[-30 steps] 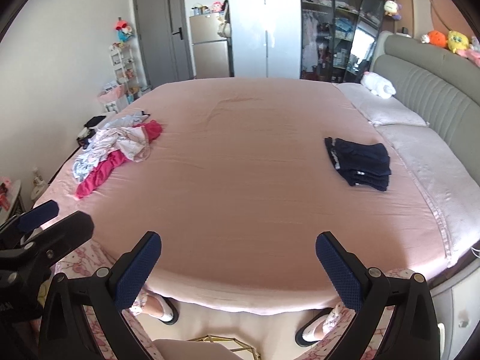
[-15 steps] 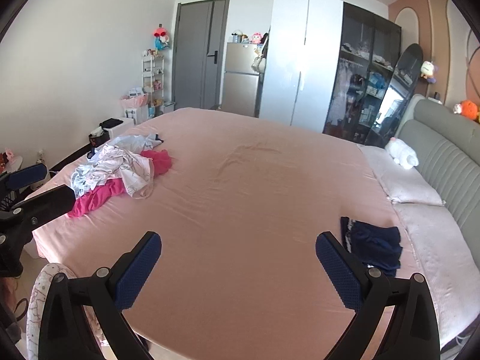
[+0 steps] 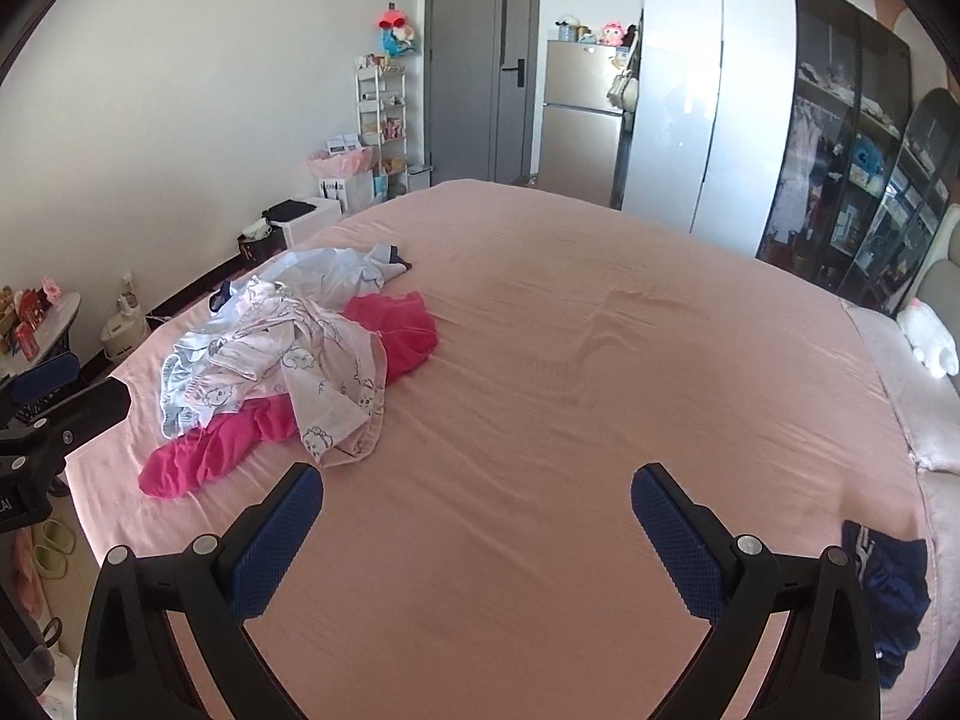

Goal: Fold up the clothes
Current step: 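Grasp the pink cat-print pants waistband with both grippers and lift from pile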

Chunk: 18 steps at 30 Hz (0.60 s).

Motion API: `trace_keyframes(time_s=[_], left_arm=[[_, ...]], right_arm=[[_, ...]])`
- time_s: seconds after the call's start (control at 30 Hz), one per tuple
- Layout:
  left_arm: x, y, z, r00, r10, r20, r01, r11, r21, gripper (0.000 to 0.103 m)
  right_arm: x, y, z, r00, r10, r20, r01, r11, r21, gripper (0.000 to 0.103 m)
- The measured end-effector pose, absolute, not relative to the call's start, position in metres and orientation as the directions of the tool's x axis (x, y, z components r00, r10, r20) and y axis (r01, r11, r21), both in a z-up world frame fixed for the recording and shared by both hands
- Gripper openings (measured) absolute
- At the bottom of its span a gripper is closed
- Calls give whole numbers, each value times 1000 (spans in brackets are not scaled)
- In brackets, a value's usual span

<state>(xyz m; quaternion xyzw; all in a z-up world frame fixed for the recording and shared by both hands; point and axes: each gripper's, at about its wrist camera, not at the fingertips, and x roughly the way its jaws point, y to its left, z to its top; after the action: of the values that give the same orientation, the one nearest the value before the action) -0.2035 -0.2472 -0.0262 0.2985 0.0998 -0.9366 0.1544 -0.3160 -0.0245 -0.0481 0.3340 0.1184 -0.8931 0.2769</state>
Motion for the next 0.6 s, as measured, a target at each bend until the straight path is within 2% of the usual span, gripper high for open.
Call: trace_keyframes(time_s=[0.1,0.23,0.4,0.5,0.53,0.57,0.6], left_arm=[[-222,-295,-51,-733,-305,-608,459,-881,-112,103],[-254,-353,-99,-632,-362,-685,596,-793,-131,103],[-286,-390,-159,-588,-275,-761,634,-740,-223,103],[-292,-389,-173,-613,-263,-745,596,-773,-218,103],[-292,-387,-176,-629,-246,-738,573,-788,-226,97],[-293,-386,-179,-644,-228,-730,549,-802,-234,85],[-293,-385,-181,-659,-210,-723,525,-816,-242,57]], right_arm=[[-343,-74,-77,-570,-433,-698,613,-790,-11,103],[-378,-142,-120,-494,-446,-746,660,-751,12,103],[-402,-217,-177,-416,-427,-803,696,-718,21,103],[-406,-245,-203,-380,-422,-823,727,-687,17,102],[-408,-252,-211,-352,-422,-836,738,-674,29,98],[-410,-258,-219,-325,-420,-847,743,-667,45,73],[-412,-262,-224,-318,-403,-858,737,-674,43,34]])
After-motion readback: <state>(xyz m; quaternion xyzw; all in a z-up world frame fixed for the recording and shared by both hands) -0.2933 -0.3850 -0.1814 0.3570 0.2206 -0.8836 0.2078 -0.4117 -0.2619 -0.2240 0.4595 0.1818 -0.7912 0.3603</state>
